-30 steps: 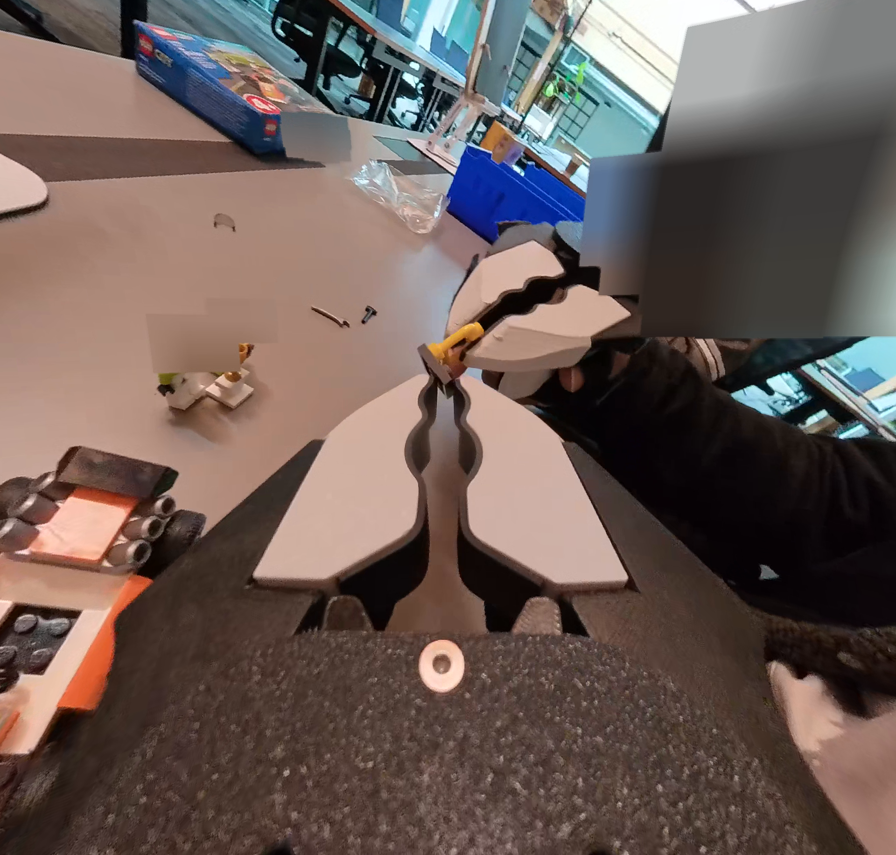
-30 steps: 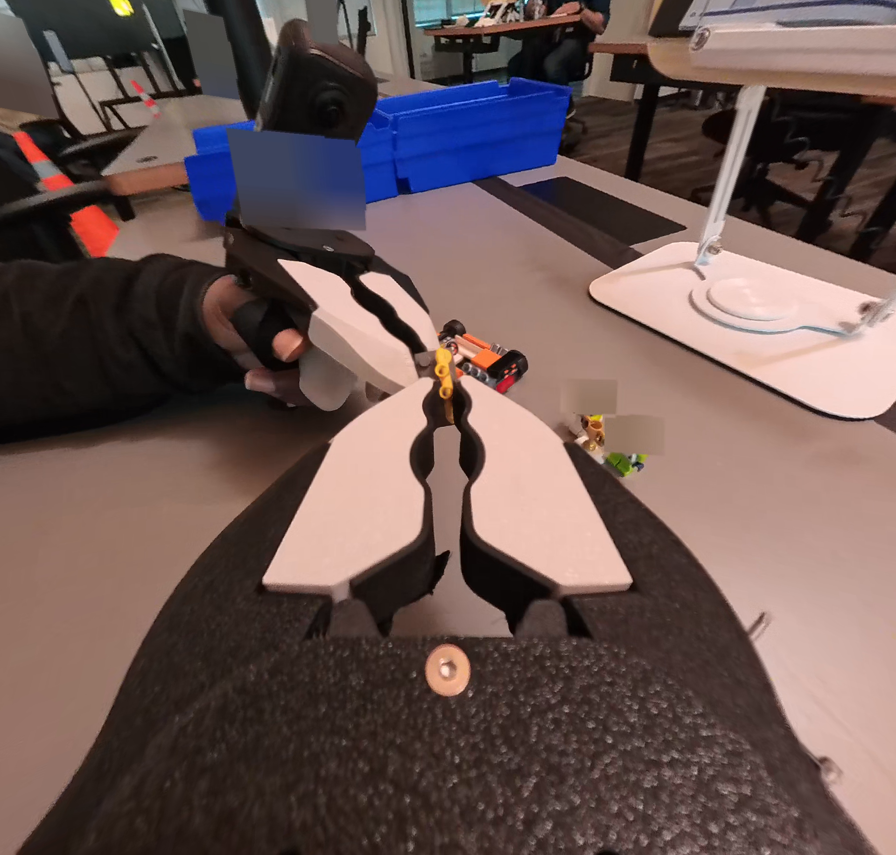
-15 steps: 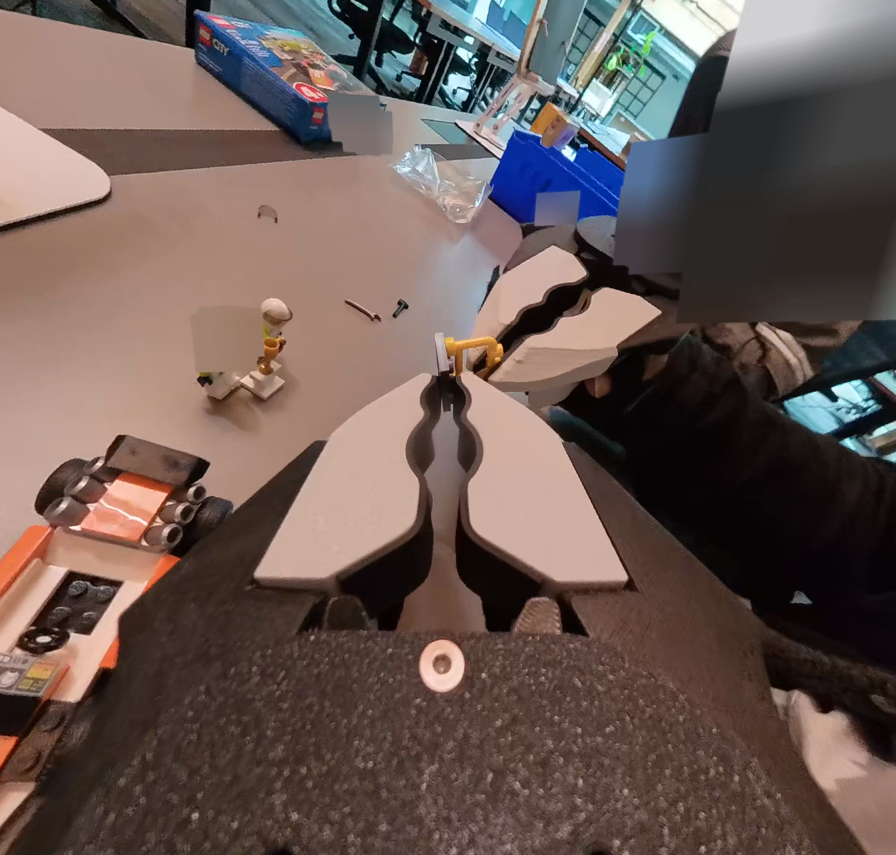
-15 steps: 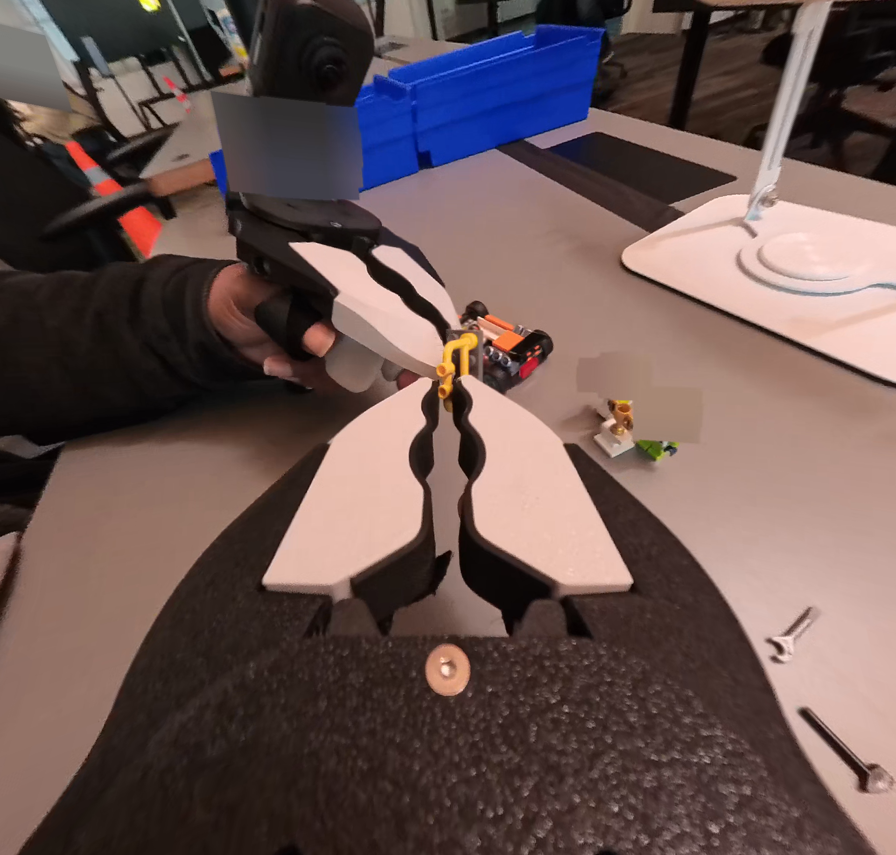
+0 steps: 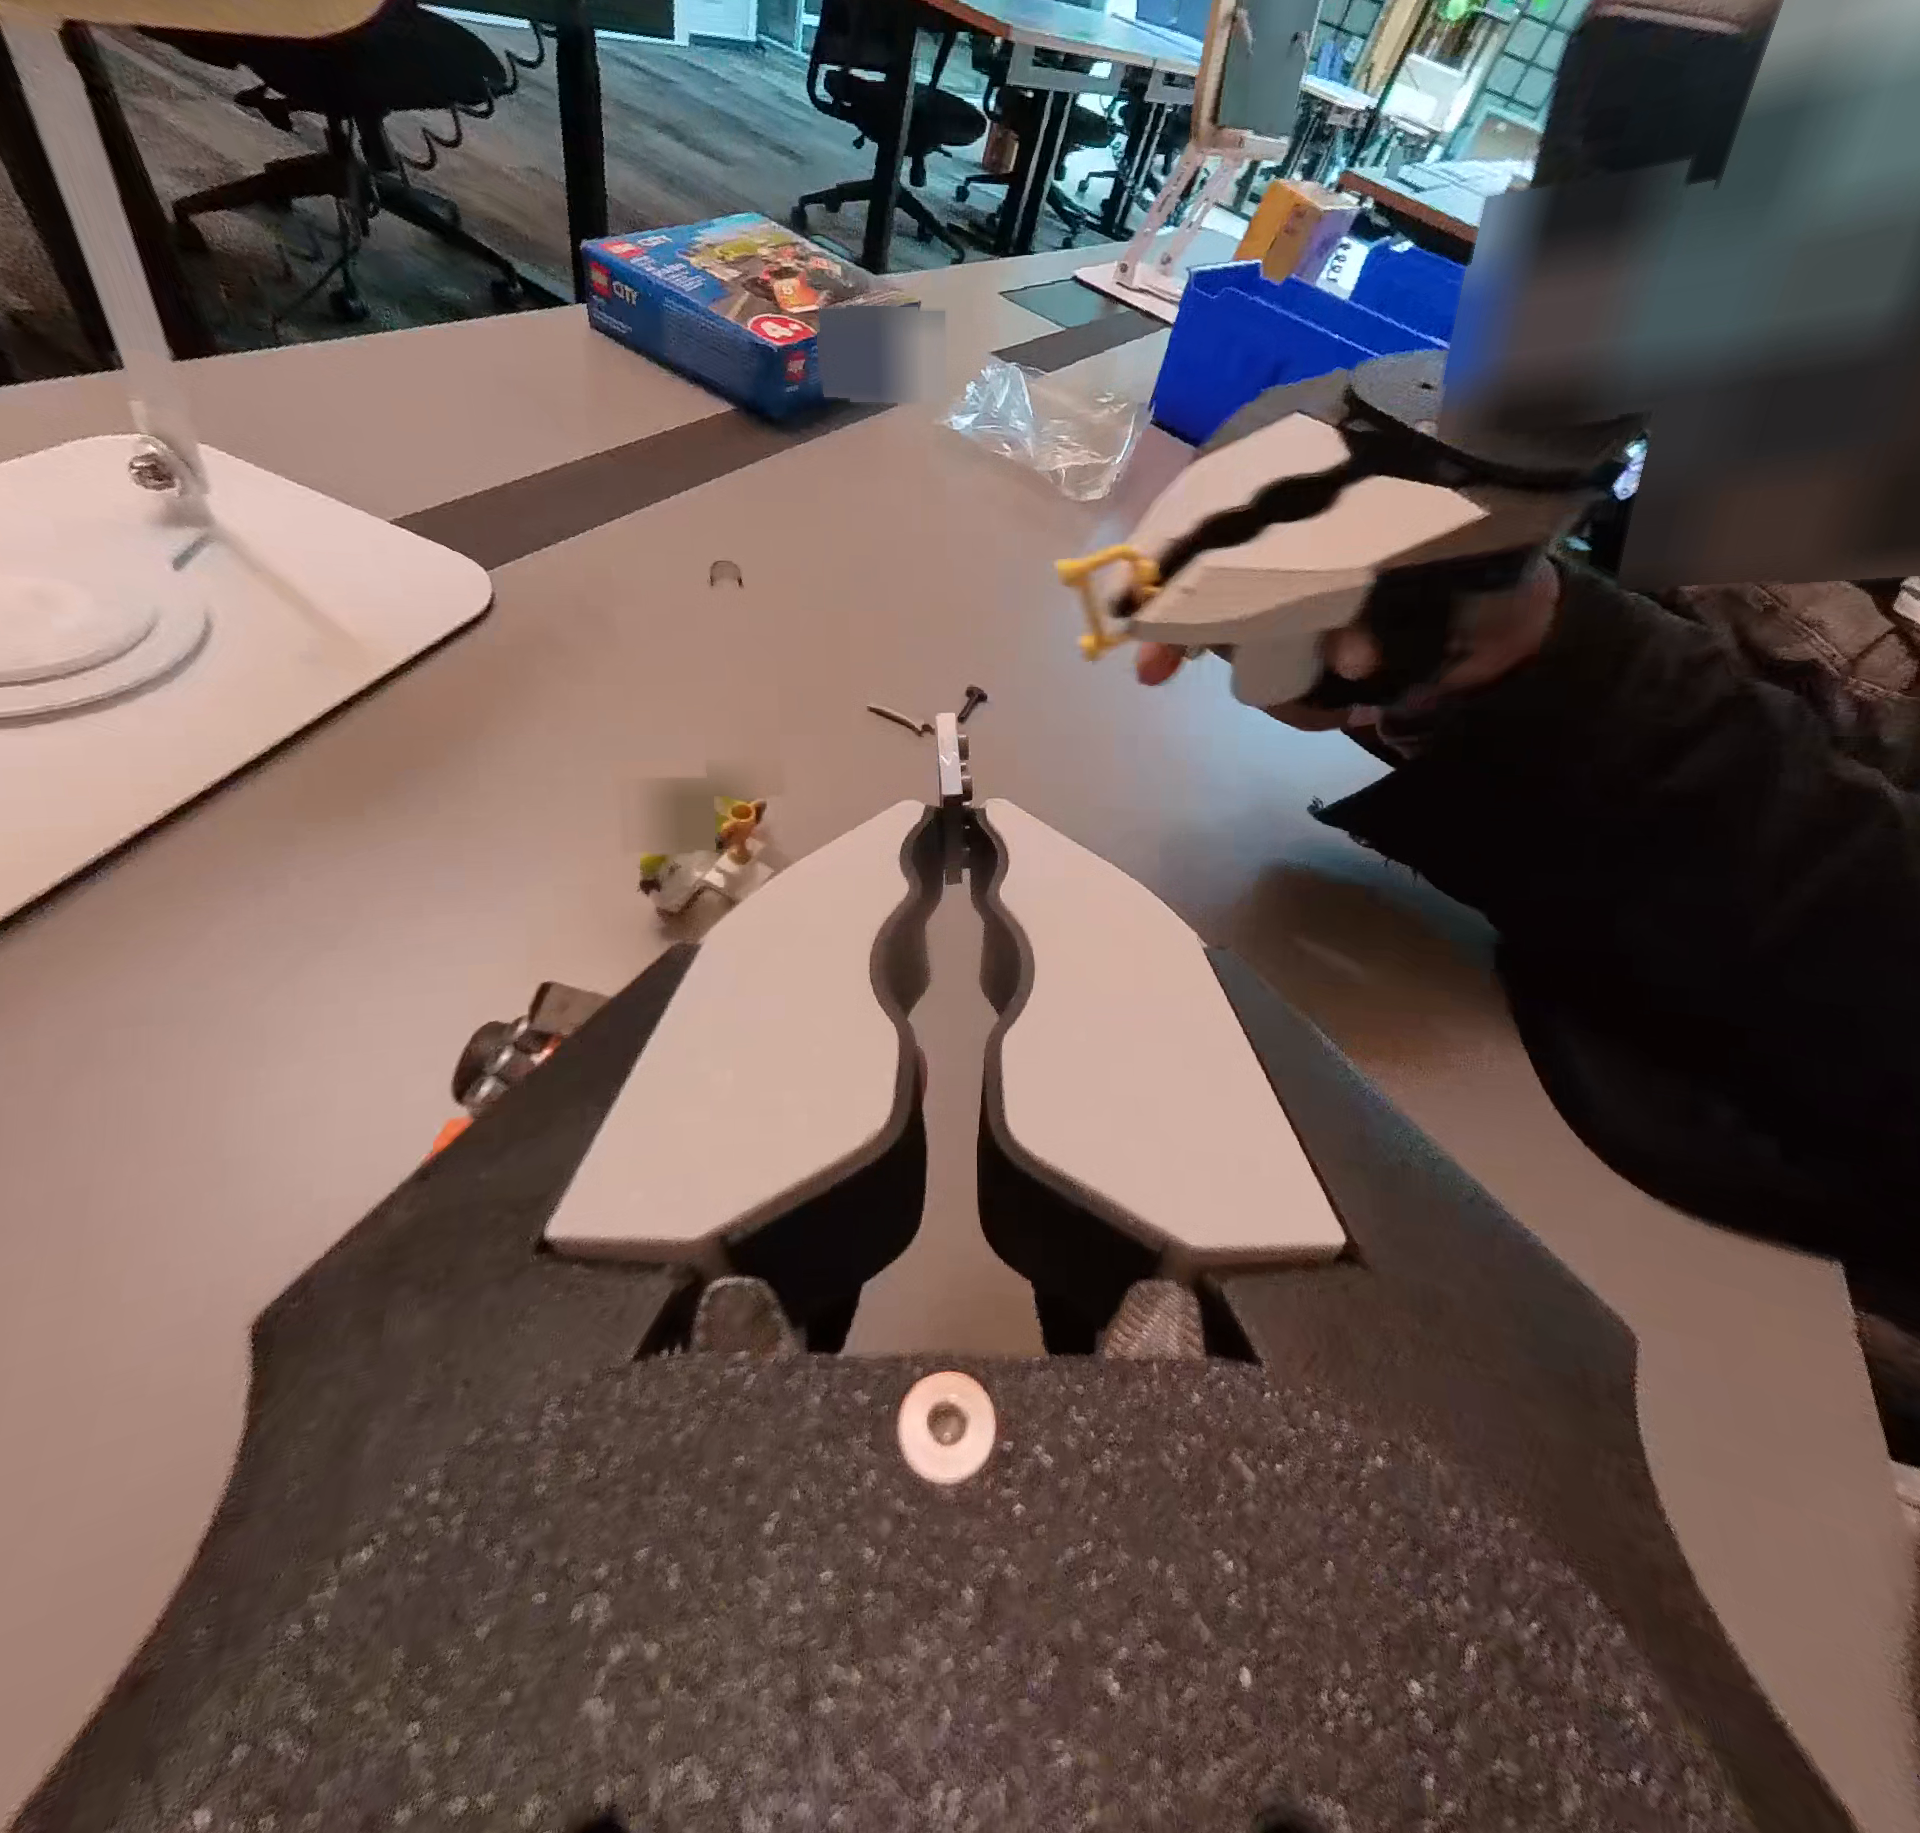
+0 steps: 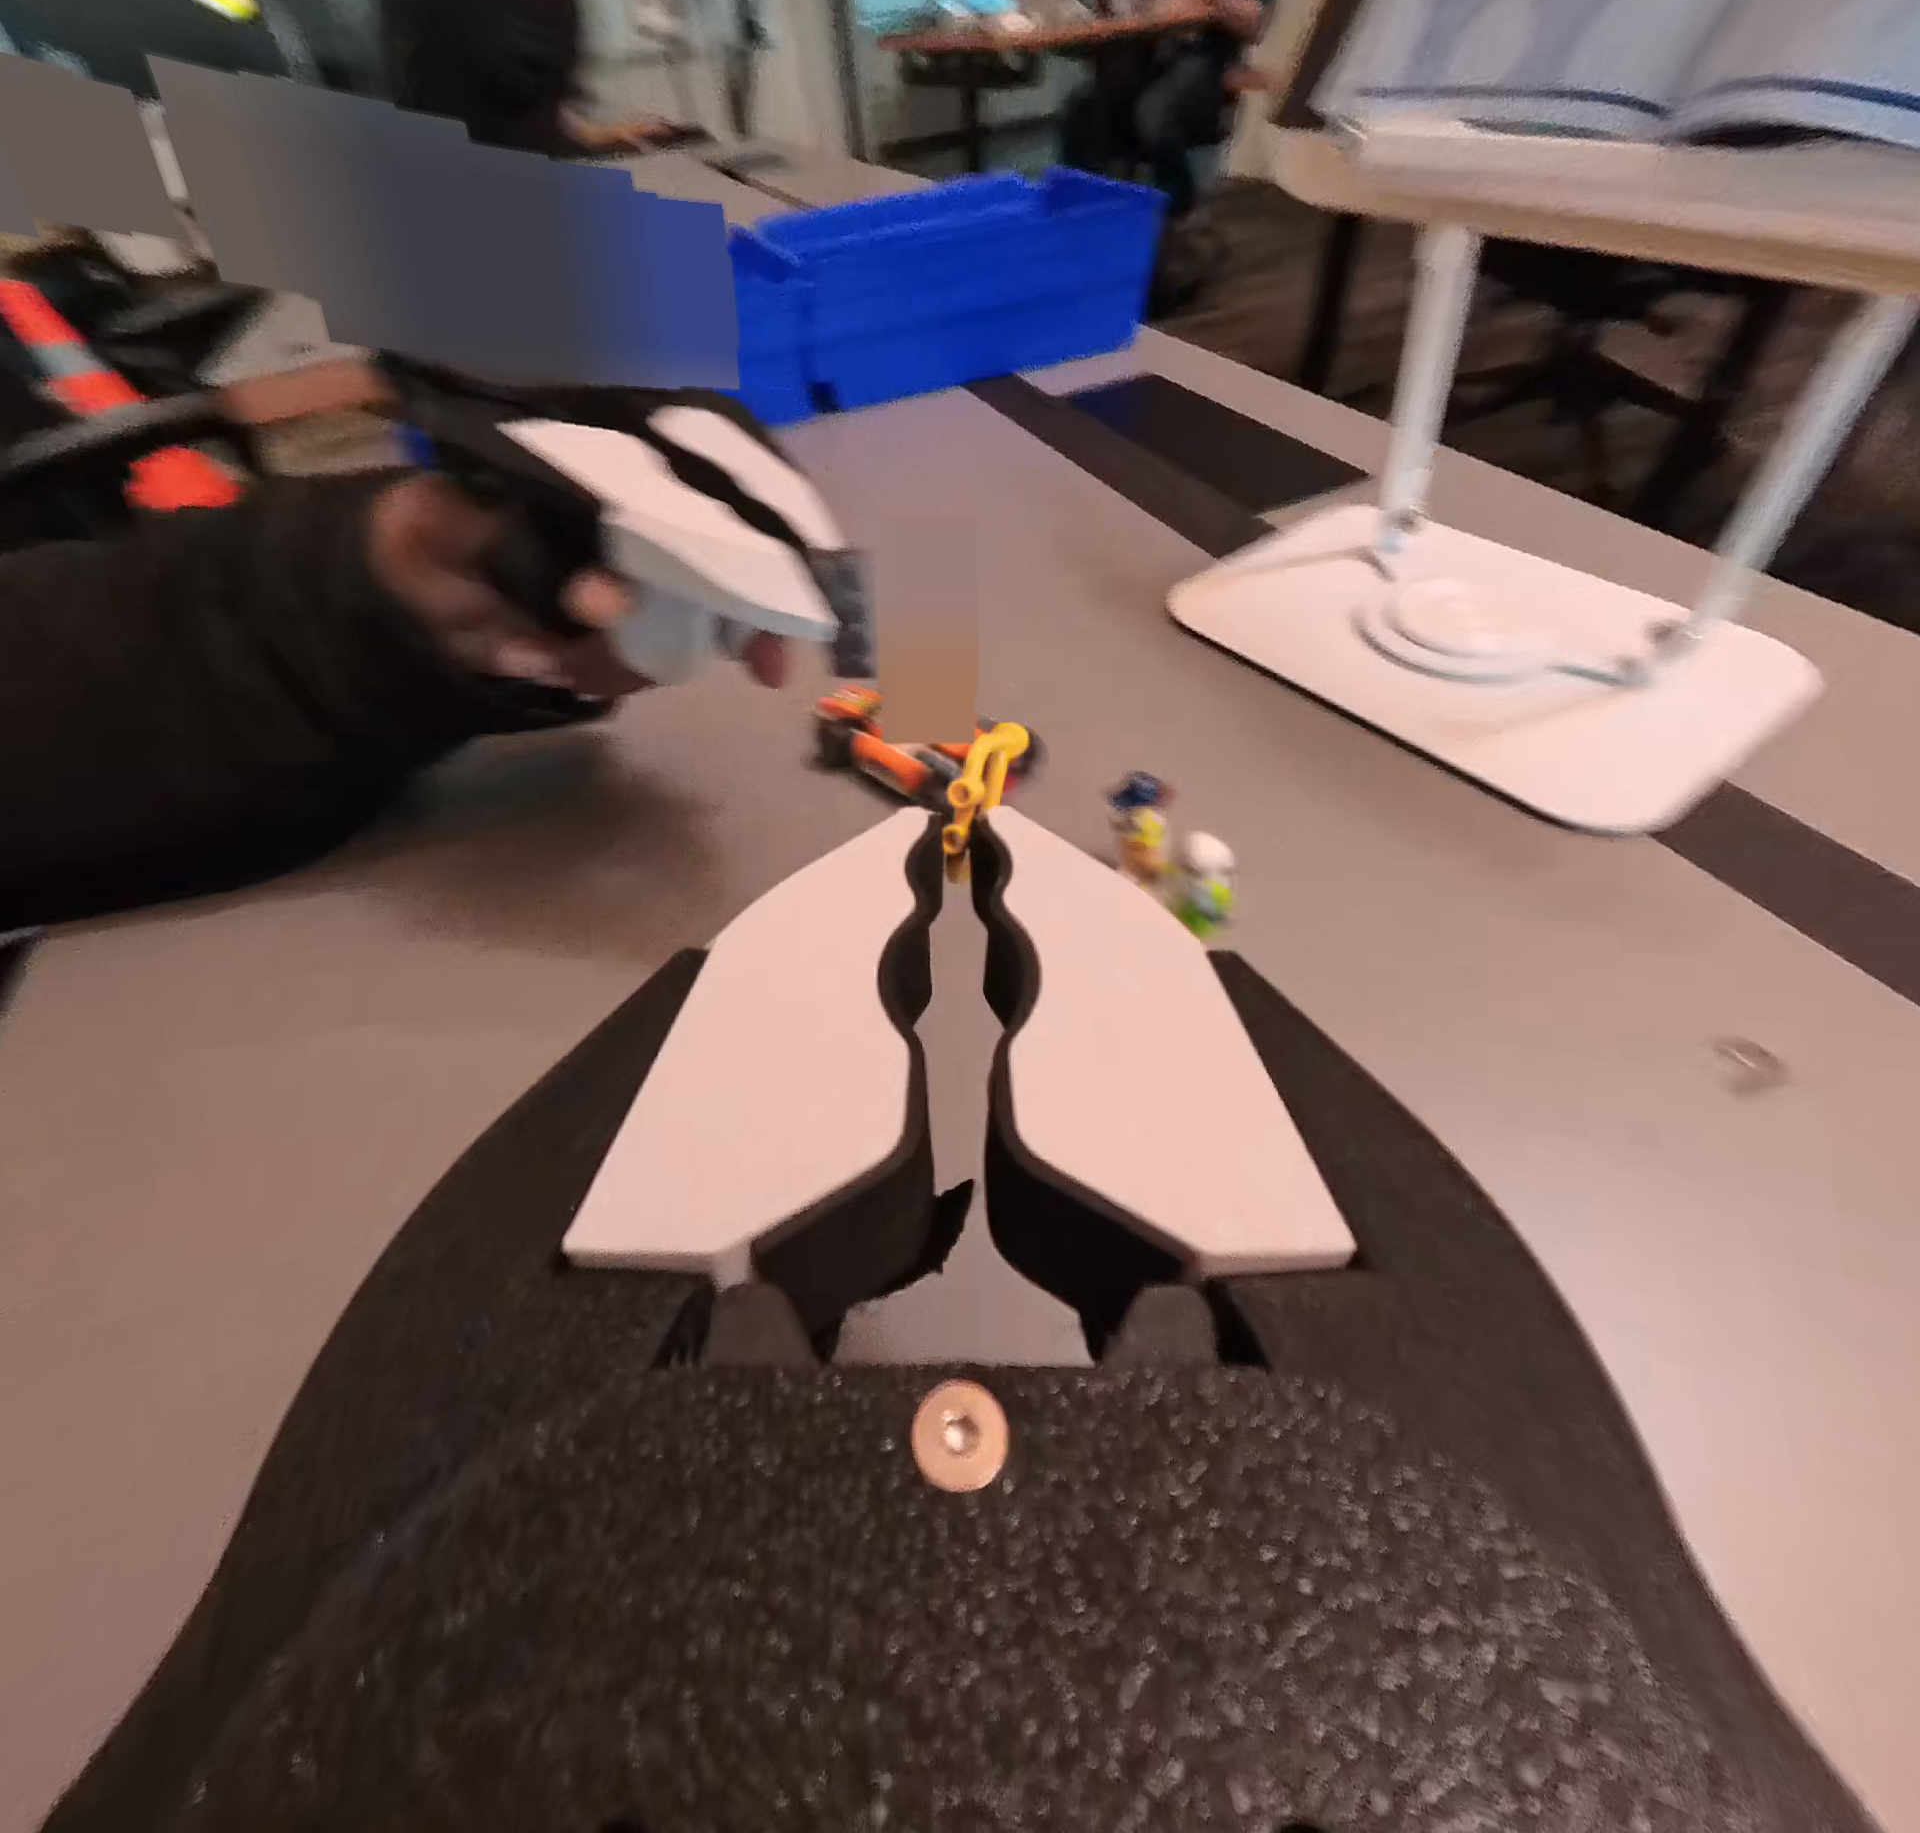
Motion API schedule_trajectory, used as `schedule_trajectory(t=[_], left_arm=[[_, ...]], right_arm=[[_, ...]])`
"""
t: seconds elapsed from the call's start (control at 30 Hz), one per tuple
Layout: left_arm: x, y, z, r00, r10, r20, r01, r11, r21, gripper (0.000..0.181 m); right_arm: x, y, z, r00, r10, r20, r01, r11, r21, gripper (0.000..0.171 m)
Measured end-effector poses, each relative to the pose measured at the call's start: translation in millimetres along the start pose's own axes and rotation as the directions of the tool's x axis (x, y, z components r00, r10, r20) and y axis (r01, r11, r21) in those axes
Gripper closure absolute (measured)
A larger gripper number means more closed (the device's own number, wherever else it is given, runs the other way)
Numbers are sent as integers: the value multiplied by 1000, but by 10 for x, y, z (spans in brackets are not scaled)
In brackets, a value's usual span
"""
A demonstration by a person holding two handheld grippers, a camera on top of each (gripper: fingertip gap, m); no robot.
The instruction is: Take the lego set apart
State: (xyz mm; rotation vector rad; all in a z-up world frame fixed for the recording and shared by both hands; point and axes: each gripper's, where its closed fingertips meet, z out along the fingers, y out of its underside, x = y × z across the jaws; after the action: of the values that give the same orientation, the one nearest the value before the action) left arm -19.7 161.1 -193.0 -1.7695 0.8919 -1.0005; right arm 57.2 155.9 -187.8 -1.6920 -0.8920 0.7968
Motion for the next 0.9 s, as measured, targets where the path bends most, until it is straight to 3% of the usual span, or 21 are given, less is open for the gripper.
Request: schedule_trajectory(t=[0.2,0.33,0.6,0.77,0.9], left_arm=[[9,153,106,999,41,23,-41,999,-27,176],[-23,286,173,994,97,53,-93,993,-73,176],[-23,403,238,980,185,80,-173,976,-130,176],[-12,429,251,987,151,56,-143,981,-130,176],[-6,428,256,991,128,42,-122,985,-119,176]], right_arm=[[775,584,-184,932,61,-356,-144,967,-211,166],[1023,888,-288,872,-81,-483,-129,914,-386,166],[1043,1072,-171,854,-206,-477,-83,852,-516,165],[968,972,-137,872,-181,-455,-68,875,-479,148],[817,727,-71,896,-175,-409,3,922,-387,145]])
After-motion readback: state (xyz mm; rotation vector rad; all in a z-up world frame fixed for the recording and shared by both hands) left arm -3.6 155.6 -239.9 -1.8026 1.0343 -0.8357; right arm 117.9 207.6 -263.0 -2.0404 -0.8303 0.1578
